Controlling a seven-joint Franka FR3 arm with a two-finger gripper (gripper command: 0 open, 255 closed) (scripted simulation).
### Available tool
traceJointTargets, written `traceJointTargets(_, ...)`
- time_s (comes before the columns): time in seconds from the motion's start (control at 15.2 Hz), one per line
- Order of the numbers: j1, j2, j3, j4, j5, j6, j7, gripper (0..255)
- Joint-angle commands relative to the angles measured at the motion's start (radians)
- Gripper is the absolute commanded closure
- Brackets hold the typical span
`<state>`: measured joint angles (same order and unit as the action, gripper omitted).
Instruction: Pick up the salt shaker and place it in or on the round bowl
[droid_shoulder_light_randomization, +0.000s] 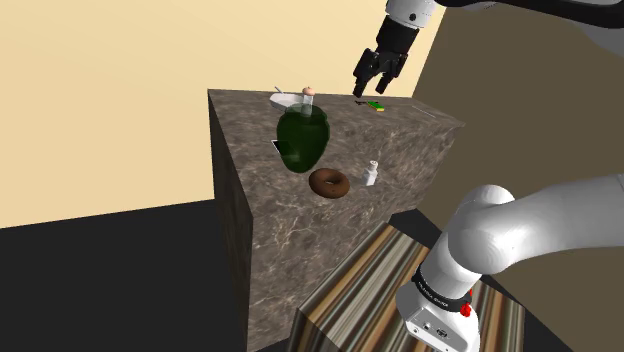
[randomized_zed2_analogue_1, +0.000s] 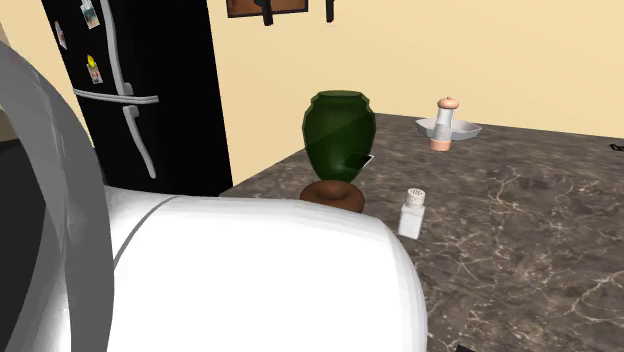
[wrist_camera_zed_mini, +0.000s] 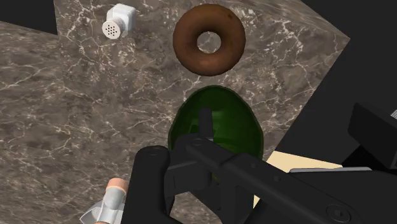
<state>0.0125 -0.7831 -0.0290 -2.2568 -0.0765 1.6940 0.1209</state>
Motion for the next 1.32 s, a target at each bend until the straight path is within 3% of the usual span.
traceJointTargets(0.0,0.0,0.0,0.0,0.0,0.0,0.0,0.0,0)
traceJointTargets(0.66,-0.063,-0.049,-0.171,-0.284,-0.089,0.276,-0.134,0)
traceJointTargets(1.25,-0.123,0.055,-0.366,-0.435,-0.175,0.569,-0.272,0)
